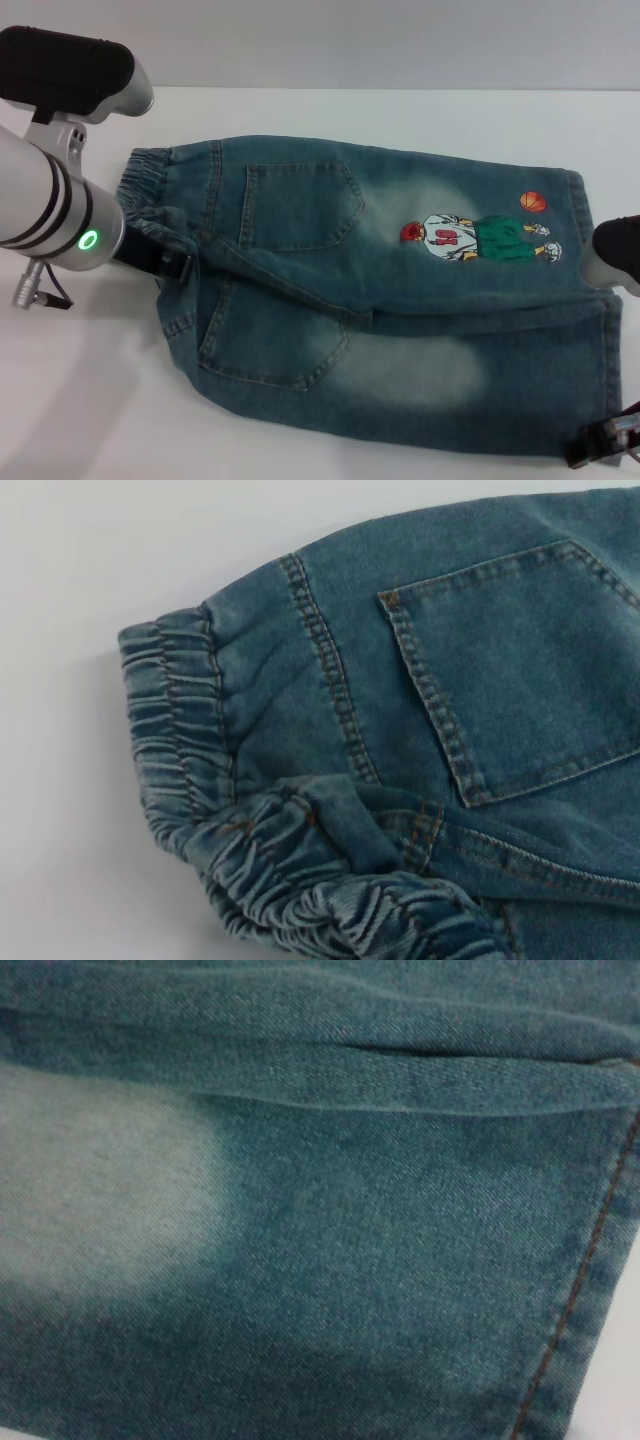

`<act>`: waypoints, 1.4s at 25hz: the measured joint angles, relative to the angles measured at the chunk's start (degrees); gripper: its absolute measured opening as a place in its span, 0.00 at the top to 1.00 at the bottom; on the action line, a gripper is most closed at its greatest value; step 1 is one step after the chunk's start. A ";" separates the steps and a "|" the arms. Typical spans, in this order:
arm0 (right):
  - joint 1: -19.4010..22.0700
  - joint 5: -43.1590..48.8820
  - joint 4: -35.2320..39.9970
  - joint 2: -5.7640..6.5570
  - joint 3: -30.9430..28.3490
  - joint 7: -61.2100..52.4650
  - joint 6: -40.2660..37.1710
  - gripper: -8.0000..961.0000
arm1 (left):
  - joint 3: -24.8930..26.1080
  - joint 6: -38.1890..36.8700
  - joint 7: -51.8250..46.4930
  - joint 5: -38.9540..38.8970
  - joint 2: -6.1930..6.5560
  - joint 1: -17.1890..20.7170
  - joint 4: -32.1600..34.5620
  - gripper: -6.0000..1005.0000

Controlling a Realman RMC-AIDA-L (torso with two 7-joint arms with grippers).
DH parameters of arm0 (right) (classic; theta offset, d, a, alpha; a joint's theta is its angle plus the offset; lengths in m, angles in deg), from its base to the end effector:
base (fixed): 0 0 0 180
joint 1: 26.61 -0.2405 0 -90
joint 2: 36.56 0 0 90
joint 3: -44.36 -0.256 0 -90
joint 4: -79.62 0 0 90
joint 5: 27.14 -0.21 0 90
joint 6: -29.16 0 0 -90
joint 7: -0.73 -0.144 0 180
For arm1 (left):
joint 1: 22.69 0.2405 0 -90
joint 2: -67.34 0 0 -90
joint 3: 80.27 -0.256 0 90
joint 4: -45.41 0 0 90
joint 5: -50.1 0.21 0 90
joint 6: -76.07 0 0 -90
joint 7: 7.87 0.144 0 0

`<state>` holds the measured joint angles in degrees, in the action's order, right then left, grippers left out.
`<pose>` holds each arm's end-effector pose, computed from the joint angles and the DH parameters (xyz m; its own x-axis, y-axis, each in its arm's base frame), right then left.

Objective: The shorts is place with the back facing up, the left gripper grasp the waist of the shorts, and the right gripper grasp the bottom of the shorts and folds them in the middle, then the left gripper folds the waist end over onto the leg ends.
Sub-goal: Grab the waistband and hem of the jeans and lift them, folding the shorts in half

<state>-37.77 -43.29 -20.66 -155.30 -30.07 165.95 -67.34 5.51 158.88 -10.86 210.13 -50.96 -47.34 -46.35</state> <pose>0.2234 0.2444 -0.0152 0.2178 -0.9747 0.0495 -0.6847 -0.1888 -0.7039 -0.1833 0.3348 0.0009 0.5094 0.8570 0.0782 0.6710 -0.3387 -0.6596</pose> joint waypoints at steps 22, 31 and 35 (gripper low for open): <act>-1.14 -0.73 -0.30 0.29 2.03 0.13 1.92 0.63 | 0.00 0.07 0.00 -0.07 0.00 -0.14 -0.44 0.78; -1.41 -0.73 -1.11 0.71 2.66 0.17 4.15 0.91 | 0.00 -0.21 -0.08 -0.07 0.00 -0.13 -0.67 0.78; -1.48 -0.80 -2.26 0.98 3.13 0.19 5.90 0.95 | 0.23 -0.90 -0.38 -0.07 0.08 0.23 -1.26 0.78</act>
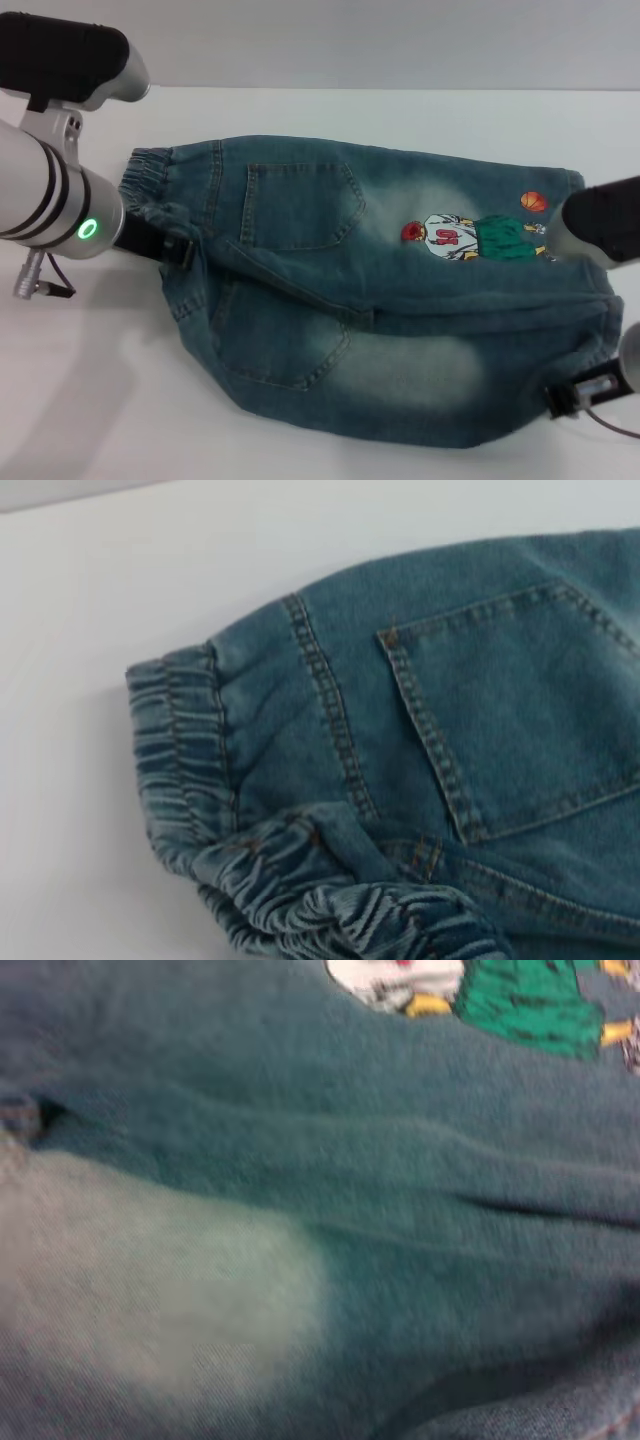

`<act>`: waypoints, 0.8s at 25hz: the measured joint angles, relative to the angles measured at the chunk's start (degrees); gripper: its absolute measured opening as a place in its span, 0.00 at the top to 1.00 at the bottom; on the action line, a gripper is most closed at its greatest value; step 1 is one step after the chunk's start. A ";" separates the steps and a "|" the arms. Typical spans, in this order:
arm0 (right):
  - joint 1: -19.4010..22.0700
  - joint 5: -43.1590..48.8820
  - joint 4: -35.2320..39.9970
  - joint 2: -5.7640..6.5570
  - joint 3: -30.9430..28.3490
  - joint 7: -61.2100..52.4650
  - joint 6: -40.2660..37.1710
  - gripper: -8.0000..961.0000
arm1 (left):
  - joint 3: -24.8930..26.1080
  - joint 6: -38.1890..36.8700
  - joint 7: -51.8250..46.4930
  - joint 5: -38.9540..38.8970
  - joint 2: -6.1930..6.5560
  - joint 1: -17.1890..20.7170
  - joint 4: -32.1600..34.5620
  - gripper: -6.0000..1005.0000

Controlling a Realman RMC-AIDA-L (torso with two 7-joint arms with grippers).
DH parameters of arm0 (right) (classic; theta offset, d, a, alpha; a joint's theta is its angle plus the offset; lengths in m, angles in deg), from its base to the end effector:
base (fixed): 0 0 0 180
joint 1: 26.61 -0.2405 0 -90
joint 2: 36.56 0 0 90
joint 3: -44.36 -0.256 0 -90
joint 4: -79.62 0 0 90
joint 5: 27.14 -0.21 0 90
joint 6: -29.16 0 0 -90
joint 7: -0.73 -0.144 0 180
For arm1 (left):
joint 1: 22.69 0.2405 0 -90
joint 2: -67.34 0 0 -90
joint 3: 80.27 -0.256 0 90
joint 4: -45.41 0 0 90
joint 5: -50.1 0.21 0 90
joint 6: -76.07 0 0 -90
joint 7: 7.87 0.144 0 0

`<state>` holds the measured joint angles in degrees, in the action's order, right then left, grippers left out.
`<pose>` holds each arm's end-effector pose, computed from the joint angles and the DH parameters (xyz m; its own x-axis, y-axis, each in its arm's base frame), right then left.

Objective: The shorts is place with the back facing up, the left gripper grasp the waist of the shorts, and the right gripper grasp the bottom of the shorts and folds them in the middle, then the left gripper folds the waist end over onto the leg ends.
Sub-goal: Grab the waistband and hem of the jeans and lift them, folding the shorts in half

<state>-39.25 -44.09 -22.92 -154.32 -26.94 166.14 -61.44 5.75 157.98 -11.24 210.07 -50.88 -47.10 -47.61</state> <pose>0.2005 0.2578 -0.0217 0.3654 -0.9308 0.0136 -0.6821 -0.2776 -0.6765 -0.1786 0.3370 0.0045 0.5238 0.8450 0.1083 0.6750 -0.3341 -0.6578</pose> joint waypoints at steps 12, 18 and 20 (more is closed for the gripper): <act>0.55 0.97 -2.17 0.68 -0.15 0.01 12.84 0.96 | 0.30 -6.16 -0.24 0.24 0.13 2.72 -1.71 0.78; 3.80 3.09 -3.96 0.75 -1.42 0.00 19.76 0.96 | 1.15 -12.44 -0.02 0.22 0.26 5.75 -1.71 0.78; 5.66 3.51 -4.84 0.77 -2.46 -0.01 21.85 0.96 | 1.82 -13.98 0.16 0.21 0.27 6.29 -1.66 0.78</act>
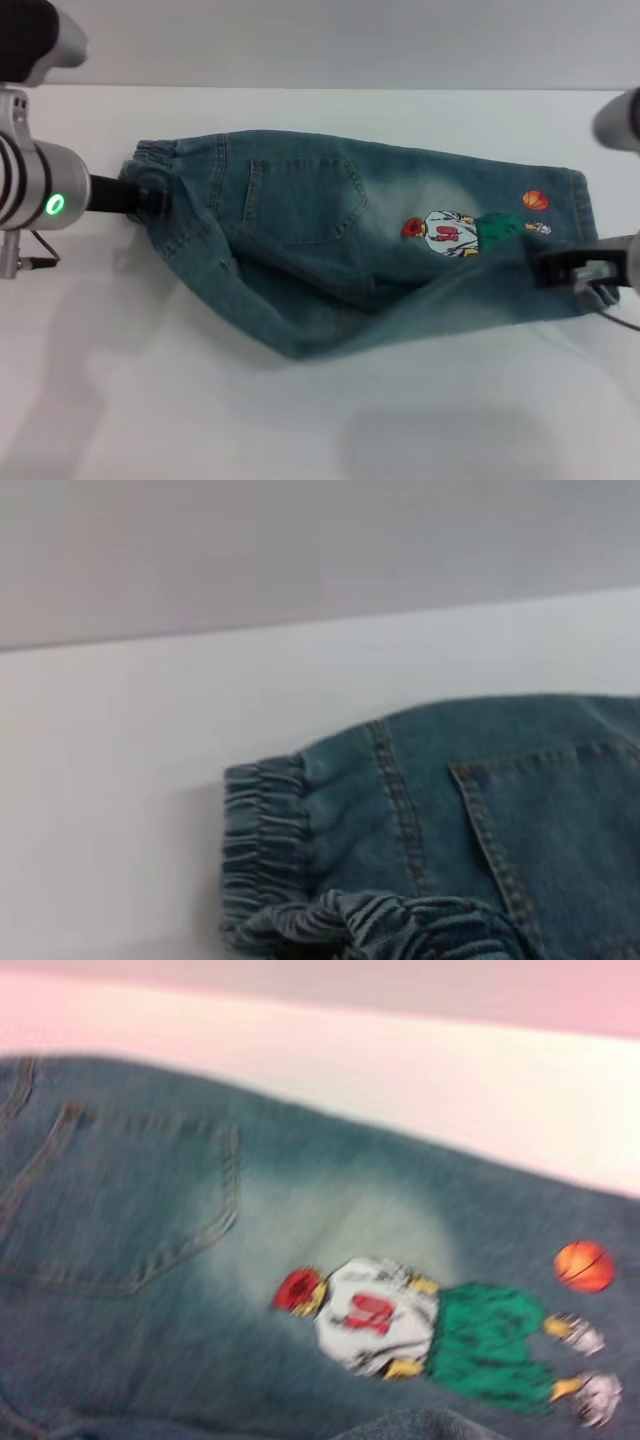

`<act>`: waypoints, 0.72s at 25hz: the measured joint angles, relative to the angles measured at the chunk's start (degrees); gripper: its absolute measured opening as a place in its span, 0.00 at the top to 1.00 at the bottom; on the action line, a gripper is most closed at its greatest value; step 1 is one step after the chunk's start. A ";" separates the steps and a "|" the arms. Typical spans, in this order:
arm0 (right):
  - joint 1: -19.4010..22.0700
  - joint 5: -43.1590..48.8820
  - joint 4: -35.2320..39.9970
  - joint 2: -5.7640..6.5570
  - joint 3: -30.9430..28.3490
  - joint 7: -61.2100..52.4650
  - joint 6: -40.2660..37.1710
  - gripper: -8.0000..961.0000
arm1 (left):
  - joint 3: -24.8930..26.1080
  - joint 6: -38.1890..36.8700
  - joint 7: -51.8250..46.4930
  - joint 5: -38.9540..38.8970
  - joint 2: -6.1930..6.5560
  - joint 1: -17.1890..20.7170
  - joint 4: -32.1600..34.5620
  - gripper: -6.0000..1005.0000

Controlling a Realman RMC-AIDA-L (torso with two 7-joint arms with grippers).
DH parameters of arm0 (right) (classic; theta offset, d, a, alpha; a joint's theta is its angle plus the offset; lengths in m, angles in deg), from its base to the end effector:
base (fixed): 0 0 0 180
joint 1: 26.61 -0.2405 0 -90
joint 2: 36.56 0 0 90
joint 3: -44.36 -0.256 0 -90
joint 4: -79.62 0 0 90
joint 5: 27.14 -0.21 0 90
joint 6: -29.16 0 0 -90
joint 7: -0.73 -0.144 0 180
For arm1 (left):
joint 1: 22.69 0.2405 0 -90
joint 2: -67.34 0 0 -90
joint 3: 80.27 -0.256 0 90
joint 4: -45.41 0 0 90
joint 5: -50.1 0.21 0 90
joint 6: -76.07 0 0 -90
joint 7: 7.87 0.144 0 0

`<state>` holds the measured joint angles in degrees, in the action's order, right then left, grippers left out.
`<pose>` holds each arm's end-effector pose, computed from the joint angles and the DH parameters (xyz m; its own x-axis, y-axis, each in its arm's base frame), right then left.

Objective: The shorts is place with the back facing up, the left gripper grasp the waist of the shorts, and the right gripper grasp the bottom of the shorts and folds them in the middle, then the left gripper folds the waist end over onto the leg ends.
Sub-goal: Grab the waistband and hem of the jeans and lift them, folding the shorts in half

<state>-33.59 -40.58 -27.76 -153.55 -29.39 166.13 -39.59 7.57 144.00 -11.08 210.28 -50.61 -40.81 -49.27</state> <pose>0.1847 0.2936 0.0045 0.5350 -0.7775 -0.3305 -0.7252 -0.2219 -0.6518 -0.1927 0.3488 0.0229 0.5580 0.7655 0.3204 0.7148 -0.2472 -0.6542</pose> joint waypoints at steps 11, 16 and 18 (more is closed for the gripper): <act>9.28 6.08 0.81 -1.36 -2.04 -0.10 16.06 0.95 | 1.66 -9.65 0.28 -0.16 0.09 1.29 2.13 0.78; 11.93 6.12 2.88 -1.69 -2.14 -0.43 24.23 0.95 | 1.70 -14.41 0.21 -0.29 0.00 0.88 4.60 0.78; 12.15 6.09 3.96 -1.72 -2.40 -0.48 26.20 0.95 | 1.72 -16.45 0.09 -0.69 -0.07 0.78 5.61 0.78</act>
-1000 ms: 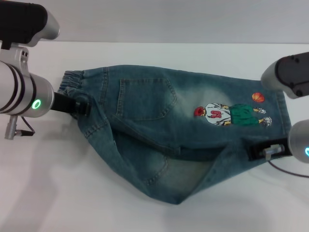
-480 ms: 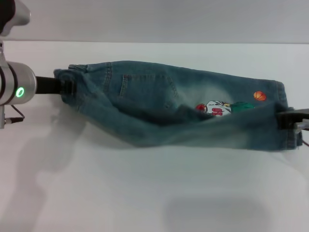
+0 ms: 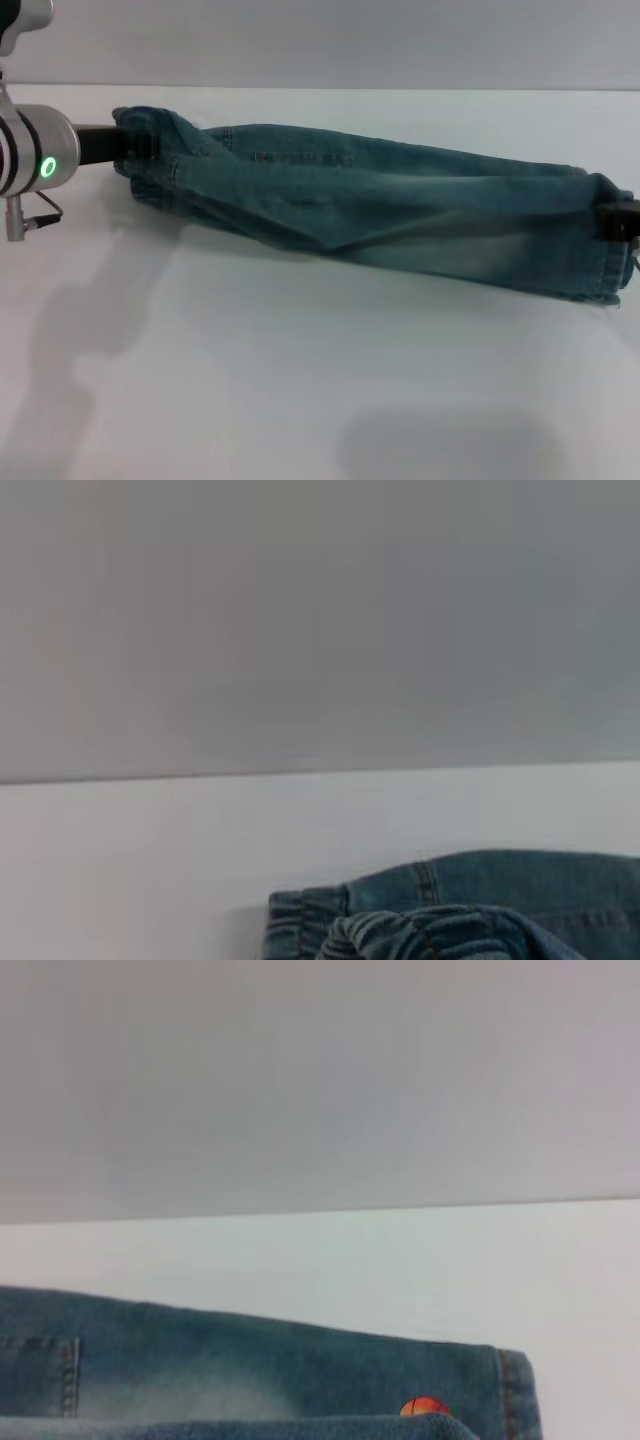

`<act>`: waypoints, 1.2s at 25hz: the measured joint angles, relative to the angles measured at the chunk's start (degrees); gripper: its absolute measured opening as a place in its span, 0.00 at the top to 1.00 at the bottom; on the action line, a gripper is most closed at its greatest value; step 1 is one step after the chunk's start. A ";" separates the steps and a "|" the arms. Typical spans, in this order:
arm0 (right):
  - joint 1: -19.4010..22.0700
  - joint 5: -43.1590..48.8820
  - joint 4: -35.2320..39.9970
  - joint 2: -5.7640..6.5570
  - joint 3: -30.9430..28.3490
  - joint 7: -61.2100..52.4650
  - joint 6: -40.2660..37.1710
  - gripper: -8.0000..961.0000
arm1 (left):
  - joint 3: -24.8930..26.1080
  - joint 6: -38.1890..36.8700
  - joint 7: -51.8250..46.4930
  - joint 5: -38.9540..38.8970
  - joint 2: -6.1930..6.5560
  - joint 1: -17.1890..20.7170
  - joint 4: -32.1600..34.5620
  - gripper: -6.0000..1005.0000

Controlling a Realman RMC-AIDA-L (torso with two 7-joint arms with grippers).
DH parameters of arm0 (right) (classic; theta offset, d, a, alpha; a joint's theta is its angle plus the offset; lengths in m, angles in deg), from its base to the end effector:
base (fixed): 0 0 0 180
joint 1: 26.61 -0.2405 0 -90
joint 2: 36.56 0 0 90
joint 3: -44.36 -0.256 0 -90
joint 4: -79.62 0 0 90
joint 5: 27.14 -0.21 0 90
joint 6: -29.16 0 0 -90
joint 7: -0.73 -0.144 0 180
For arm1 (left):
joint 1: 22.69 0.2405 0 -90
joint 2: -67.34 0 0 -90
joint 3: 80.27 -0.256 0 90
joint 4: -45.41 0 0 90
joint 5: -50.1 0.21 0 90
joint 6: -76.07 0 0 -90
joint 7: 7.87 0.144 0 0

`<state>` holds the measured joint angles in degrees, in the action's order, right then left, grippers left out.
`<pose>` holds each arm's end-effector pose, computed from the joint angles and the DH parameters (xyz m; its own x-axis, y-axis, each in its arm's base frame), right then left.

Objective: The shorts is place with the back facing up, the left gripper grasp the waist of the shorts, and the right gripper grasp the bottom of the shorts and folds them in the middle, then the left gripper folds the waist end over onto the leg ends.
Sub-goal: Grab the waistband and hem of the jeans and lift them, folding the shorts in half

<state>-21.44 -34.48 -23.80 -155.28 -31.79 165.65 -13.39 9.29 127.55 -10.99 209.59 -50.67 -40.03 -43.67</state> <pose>0.2266 0.2981 0.0278 0.5468 -0.6004 -0.5835 -0.7584 -0.0598 -0.6491 -0.2013 0.3747 0.0316 0.5825 0.6481 0.4907 0.7475 -0.1898 -0.6366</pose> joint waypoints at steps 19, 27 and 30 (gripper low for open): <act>0.25 -0.72 9.15 -0.12 -1.87 -3.07 15.26 0.95 | -0.42 -14.56 0.12 -5.78 -0.02 -4.06 11.04 0.78; 0.66 -0.74 12.31 -0.24 -3.24 -4.57 19.16 0.95 | -0.13 -19.77 0.19 -8.27 -0.03 -4.67 13.87 0.78; 0.56 -0.74 13.54 -0.20 -3.33 -4.97 20.66 0.94 | -0.20 -21.95 0.19 -9.26 -0.02 -4.86 15.09 0.78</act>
<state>-20.87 -35.22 -10.26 -155.48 -35.12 160.67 7.28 9.08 105.60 -10.81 200.33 -50.69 -44.89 -28.58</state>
